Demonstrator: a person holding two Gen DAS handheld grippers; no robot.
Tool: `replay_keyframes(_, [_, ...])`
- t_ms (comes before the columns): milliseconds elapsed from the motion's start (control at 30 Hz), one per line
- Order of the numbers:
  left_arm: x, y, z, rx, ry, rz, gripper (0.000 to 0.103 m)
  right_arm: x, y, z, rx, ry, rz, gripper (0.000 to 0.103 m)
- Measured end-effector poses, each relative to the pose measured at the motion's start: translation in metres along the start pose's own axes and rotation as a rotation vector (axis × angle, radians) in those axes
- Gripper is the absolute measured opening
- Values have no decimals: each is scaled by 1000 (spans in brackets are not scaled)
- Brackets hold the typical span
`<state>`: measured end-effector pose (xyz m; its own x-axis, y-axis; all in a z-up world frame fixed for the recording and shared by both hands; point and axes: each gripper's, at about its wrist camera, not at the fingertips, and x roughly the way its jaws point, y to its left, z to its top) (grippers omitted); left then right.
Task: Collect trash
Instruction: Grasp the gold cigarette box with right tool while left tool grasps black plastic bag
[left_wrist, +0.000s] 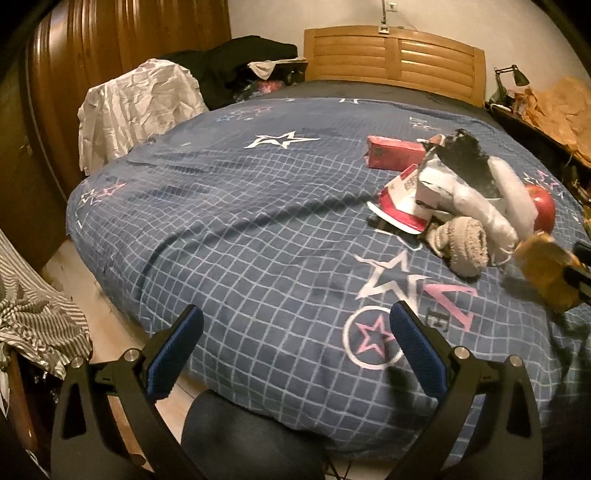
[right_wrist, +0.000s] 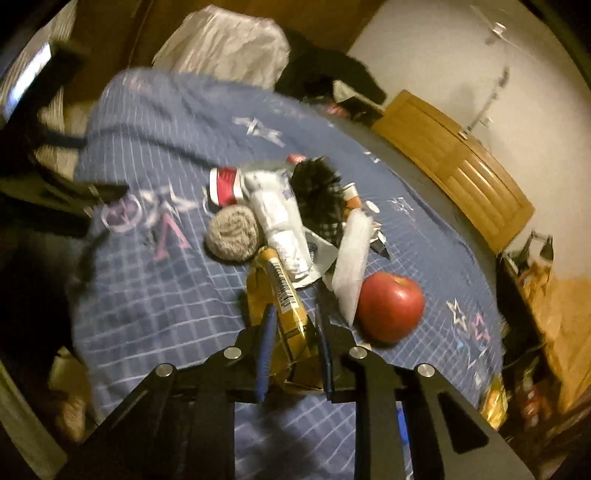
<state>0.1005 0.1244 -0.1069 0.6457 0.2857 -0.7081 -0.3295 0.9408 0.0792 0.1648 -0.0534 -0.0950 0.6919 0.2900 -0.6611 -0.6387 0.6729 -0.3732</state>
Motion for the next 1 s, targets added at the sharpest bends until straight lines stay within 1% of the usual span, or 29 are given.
replay_keyframes(67, [-2, -4, 0, 8, -1, -17, 97, -19, -7, -10, 79, -19, 14, 22])
replay_keyframes(167, [-6, -12, -1, 18, -5, -53, 97, -43, -17, -28, 246, -40, 33, 21])
replay_keyframes(300, [-9, -23, 0, 33, -8, -97, 97, -77, -26, -58, 436, -76, 55, 20])
replay_keyframes(400, [-11, -34, 9, 52, -13, -153, 97, -91, -29, -75, 540, -88, 58, 20])
replay_keyframes(467, [-11, -41, 21, 50, -29, -181, 97, -93, -30, -83, 576, -88, 48, 19])
replay_keyframes(500, [-10, -43, 26, 46, -35, -189, 97, -95, -30, -88, 594, -83, 50, 13])
replay_keyframes(567, [-8, -51, 43, 32, -47, -224, 97, -94, -32, -93, 623, -78, 45, 11])
replay_keyframes(667, [-2, -68, 67, 32, -74, -259, 97, -95, -37, -97, 648, -81, 45, 5])
replay_keyframes(733, [8, -85, 87, 47, -95, -266, 97, -93, -39, -99, 653, -80, 44, 3])
replay_keyframes(833, [28, -108, 108, 83, -99, -284, 97, -86, -42, -104, 668, -70, 35, 2])
replay_keyframes(867, [35, -115, 111, 100, -99, -276, 93, -83, -45, -105, 676, -72, 36, 1])
replay_keyframes(900, [41, -122, 114, 124, -95, -285, 77, -82, -47, -106, 687, -72, 35, 1])
replay_keyframes(933, [52, -131, 118, 160, -71, -322, 71, -78, -49, -107, 692, -67, 42, 1])
replay_keyframes(967, [60, -138, 120, 183, -48, -334, 64, -74, -51, -110, 695, -55, 54, 1])
replay_keyframes(1000, [65, -141, 120, 188, -38, -330, 53, -72, -52, -111, 700, -43, 65, 1])
